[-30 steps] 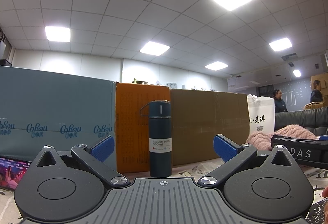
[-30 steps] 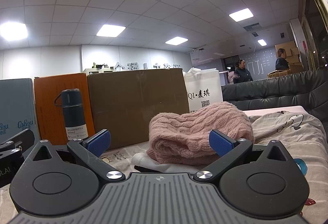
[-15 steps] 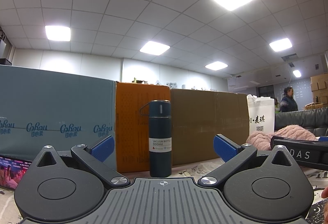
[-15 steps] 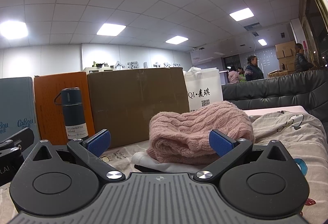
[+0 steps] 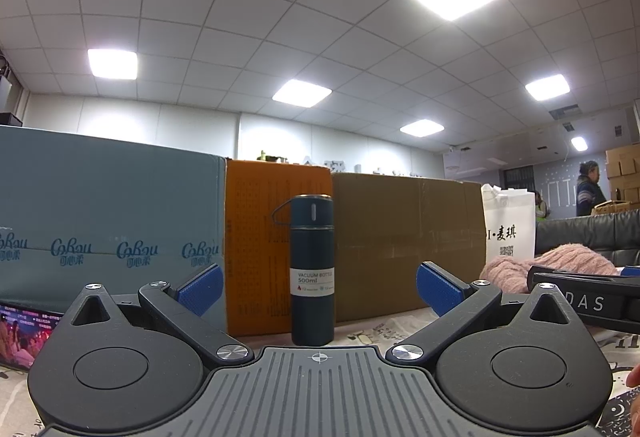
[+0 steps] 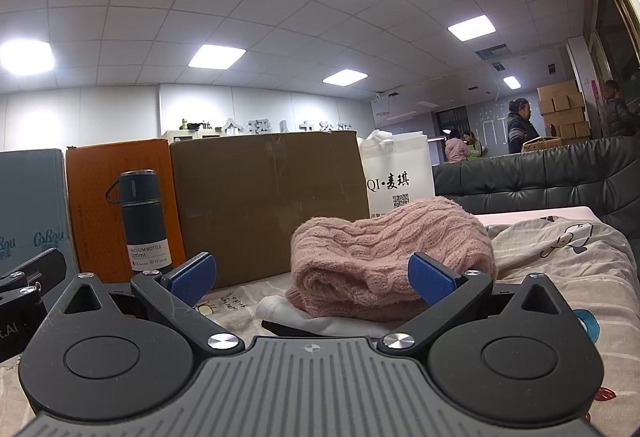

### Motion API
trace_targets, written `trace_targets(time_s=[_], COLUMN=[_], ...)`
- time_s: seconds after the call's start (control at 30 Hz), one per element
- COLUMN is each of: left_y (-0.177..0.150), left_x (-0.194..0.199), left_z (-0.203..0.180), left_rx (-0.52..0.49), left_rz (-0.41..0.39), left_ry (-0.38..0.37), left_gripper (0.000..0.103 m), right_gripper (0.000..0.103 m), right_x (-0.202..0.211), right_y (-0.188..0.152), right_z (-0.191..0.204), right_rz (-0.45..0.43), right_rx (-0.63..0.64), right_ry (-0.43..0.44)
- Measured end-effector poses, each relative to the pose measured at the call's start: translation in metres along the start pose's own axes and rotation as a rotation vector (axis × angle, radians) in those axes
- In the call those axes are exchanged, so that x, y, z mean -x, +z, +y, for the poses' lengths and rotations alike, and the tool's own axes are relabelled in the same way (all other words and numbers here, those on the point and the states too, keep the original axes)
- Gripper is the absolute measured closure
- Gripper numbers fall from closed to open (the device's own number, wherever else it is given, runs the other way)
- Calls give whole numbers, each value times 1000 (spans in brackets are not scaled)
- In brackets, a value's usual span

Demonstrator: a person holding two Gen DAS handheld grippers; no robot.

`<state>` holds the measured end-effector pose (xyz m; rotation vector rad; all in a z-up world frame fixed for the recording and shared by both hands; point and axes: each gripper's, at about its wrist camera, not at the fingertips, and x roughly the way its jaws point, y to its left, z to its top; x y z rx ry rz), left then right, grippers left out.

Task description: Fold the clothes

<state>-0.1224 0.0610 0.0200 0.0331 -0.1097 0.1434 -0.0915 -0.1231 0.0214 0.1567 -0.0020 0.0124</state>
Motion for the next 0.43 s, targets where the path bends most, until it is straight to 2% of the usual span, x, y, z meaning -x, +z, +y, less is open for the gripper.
trace_targets(time_s=[0.43], left_y=[-1], left_x=[1], left_z=[1], left_rx=[6], left_rz=[3], left_ry=[-1], left_gripper=[0], right_gripper=[0], right_x=[0], right_y=[0], right_z=[1], right_rz=[3], right_rx=[2], right_ry=[-1])
